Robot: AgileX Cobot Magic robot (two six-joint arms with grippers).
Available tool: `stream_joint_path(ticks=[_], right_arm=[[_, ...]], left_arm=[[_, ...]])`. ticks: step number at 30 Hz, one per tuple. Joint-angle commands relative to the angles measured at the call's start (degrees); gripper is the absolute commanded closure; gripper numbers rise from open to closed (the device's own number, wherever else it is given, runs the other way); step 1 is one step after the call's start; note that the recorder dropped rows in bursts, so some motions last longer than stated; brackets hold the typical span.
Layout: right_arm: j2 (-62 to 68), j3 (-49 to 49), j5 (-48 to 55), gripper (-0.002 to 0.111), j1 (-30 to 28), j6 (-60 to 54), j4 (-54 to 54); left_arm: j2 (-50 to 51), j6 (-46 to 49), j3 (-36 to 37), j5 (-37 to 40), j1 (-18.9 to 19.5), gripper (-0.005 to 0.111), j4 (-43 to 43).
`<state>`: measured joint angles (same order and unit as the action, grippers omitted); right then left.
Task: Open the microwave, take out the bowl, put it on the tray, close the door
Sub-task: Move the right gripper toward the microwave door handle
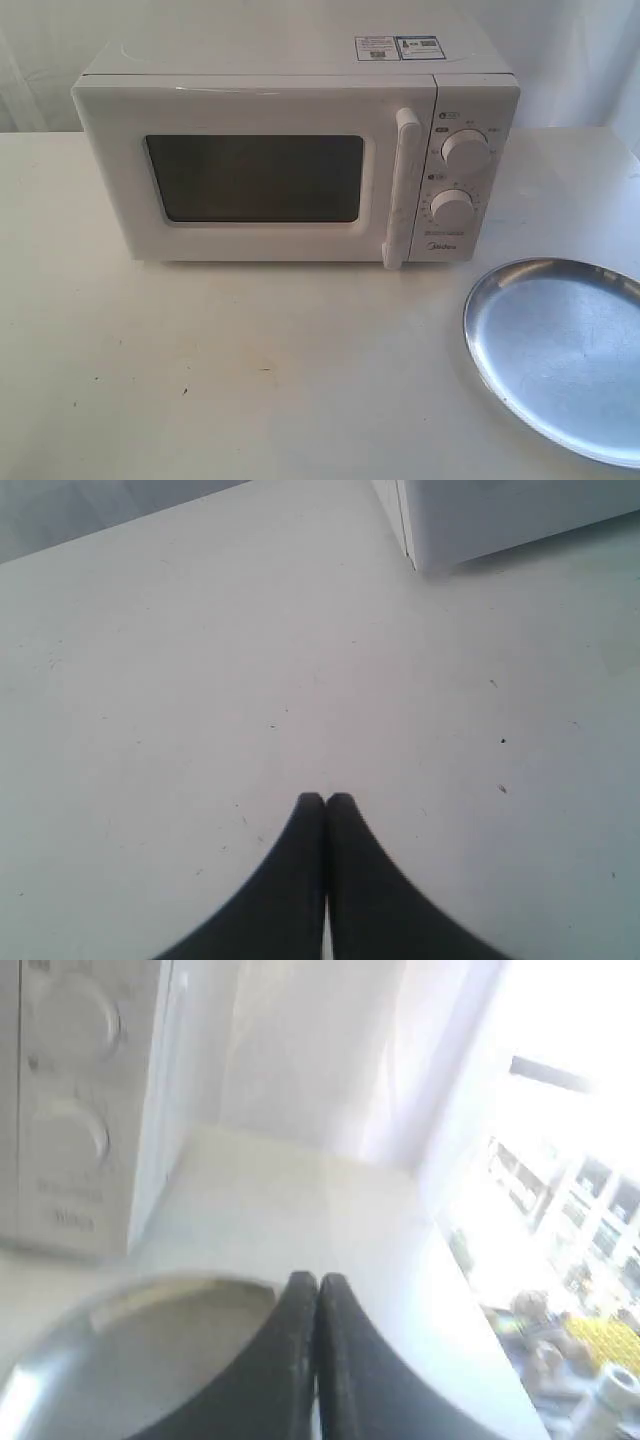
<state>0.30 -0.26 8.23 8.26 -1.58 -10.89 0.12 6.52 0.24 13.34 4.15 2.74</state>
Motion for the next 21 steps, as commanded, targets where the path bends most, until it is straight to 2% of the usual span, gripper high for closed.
stream_joint_path(ticks=[1, 2, 4, 11, 16, 21], right_arm=[[-0.3, 0.3, -20.2, 0.108, -0.3, 20.6, 9.5], [-0.3, 0.3, -22.8, 0.108, -0.3, 26.3, 9.9], [-0.3, 0.3, -26.8, 0.108, -0.3, 29.1, 9.9], [2.1, 0.3, -37.3, 0.108, -0.3, 28.3, 7.2], [15.6, -2.2, -45.4, 0.108, -0.3, 27.5, 3.4], [38.4, -10.1, -49.5, 0.108, -0.3, 31.1, -14.3]], left_arm=[[-0.1, -0.3, -0.2, 0.0, -0.2, 0.107, -0.2], [-0.1, -0.3, -0.2, 0.0, -0.2, 0.107, -0.2], [-0.1, -0.3, -0.2, 0.0, -0.2, 0.107, -0.2], [-0.1, -0.3, -0.2, 0.0, -0.2, 0.107, -0.2], [-0.1, -0.3, -0.2, 0.0, -0.2, 0.107, -0.2], [-0.1, -0.3, -0.2, 0.0, -0.2, 0.107, -0.2]])
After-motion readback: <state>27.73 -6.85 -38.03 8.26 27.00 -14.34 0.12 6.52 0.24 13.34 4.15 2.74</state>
